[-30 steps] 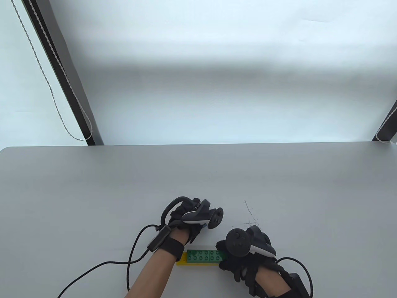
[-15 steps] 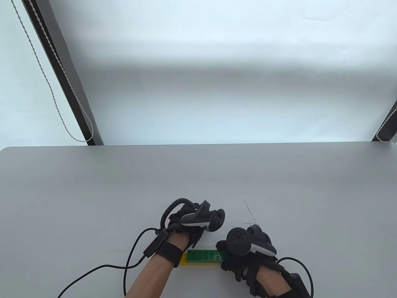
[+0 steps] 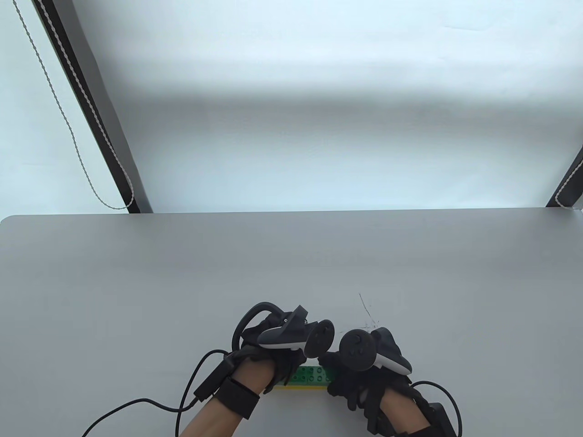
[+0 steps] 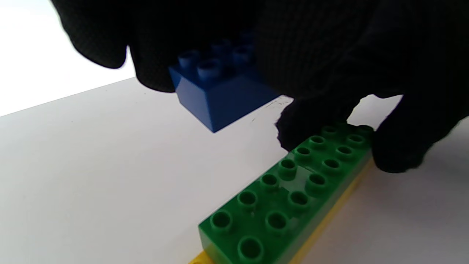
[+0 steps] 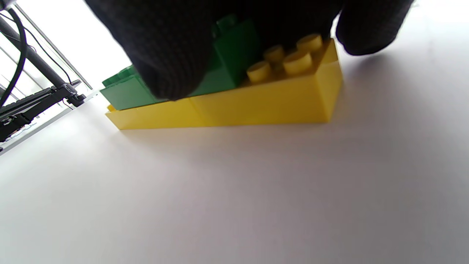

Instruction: Stack lego bricks

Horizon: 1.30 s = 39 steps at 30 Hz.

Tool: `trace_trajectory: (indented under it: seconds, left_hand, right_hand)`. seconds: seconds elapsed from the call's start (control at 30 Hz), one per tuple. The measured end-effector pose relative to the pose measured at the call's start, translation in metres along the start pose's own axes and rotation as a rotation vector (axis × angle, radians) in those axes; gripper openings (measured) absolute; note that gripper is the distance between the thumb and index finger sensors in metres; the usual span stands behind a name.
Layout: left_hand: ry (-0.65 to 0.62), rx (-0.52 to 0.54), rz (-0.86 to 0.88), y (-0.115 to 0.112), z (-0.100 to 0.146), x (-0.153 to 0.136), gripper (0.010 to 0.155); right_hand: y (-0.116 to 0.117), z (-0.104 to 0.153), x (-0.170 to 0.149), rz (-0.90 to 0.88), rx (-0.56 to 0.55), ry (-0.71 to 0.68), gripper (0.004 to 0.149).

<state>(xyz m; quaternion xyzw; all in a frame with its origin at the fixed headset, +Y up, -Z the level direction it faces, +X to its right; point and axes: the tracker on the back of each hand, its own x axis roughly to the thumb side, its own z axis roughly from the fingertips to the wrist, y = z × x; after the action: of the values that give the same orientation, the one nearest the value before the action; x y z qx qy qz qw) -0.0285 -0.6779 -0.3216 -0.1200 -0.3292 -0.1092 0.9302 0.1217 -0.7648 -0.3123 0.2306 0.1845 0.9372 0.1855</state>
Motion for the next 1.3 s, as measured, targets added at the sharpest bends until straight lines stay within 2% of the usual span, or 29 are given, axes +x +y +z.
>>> trace_trajectory:
  seconds: [0.13, 0.27, 0.4, 0.47, 0.73, 0.97, 1.07, 1.1, 1.3]
  left_hand:
    - [-0.007, 0.008, 0.080, -0.005, 0.007, 0.001, 0.067]
    - [0.001, 0.070, 0.176, -0.016, 0.014, 0.000, 0.066]
    - [0.010, 0.128, 0.185, -0.029, 0.016, 0.001, 0.066]
    - [0.012, 0.106, 0.171, -0.034, 0.016, 0.002, 0.065]
    - [-0.004, 0.165, 0.143, -0.046, 0.016, 0.017, 0.064]
    - [0.009, 0.185, 0.144, -0.050, 0.014, 0.019, 0.064]
    - [0.027, 0.158, 0.148, -0.054, 0.013, 0.019, 0.064]
    - [0.017, 0.179, 0.170, -0.055, 0.013, 0.018, 0.064]
    - [0.042, 0.145, 0.235, -0.059, 0.011, 0.014, 0.064]
  right_hand:
    - [0.000, 0.001, 0.000, 0.000, -0.010, 0.005, 0.069]
    - [0.000, 0.001, 0.000, -0.003, -0.017, 0.008, 0.069]
    - [0.001, 0.002, 0.000, -0.008, -0.019, 0.011, 0.069]
    - [0.001, 0.002, -0.001, -0.011, -0.019, 0.013, 0.069]
    - [0.001, 0.003, -0.001, -0.015, -0.026, 0.015, 0.069]
    - [0.002, 0.003, -0.001, -0.010, -0.031, 0.016, 0.069]
    - [0.003, 0.003, 0.000, -0.008, -0.035, 0.017, 0.069]
    - [0.003, 0.004, 0.000, -0.006, -0.036, 0.017, 0.069]
    - [0.003, 0.004, 0.000, -0.004, -0.038, 0.017, 0.069]
